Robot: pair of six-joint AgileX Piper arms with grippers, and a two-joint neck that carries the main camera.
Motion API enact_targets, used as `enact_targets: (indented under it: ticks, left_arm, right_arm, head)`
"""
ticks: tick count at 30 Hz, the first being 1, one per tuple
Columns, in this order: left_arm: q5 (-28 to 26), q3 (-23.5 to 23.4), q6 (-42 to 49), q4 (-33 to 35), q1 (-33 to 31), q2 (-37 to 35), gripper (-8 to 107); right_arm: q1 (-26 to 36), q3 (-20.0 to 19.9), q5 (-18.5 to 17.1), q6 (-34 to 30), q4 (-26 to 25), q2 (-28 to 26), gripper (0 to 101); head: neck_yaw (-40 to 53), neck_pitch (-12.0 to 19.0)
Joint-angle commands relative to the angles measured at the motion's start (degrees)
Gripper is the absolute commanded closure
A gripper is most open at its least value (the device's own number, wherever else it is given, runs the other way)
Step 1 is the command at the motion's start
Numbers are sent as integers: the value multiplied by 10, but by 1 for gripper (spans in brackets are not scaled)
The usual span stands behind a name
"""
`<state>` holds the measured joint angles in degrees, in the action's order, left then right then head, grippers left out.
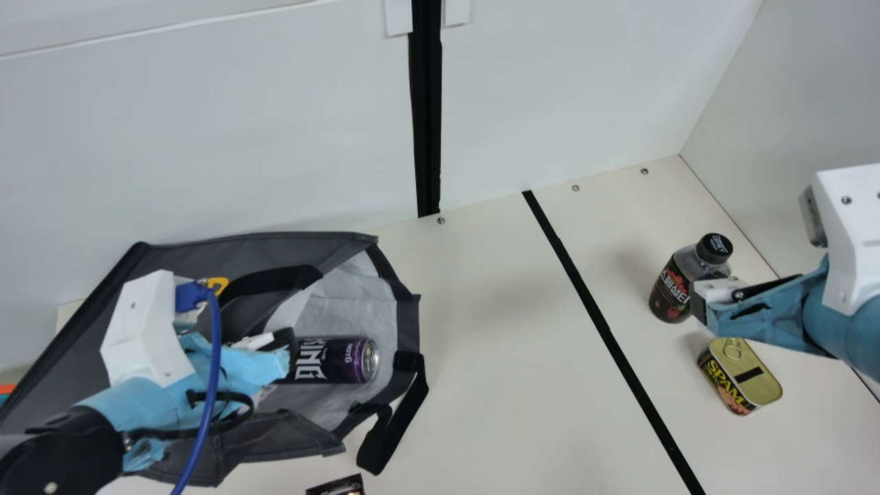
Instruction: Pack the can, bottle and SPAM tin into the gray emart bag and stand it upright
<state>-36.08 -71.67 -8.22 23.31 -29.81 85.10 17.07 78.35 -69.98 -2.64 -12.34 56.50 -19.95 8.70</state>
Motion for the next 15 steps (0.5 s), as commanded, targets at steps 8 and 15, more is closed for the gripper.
enact_targets:
  ticks: [8,15]
  left_arm:
    - [0,0,0,0,0,0,107]
    - [0,0,0,0,0,0,107]
  right_arm:
    - [27,-16,1,-7,9,-13,6]
    - [44,-20,1,-14,19,-19,6]
  head:
    - [0,13]
    - [0,13]
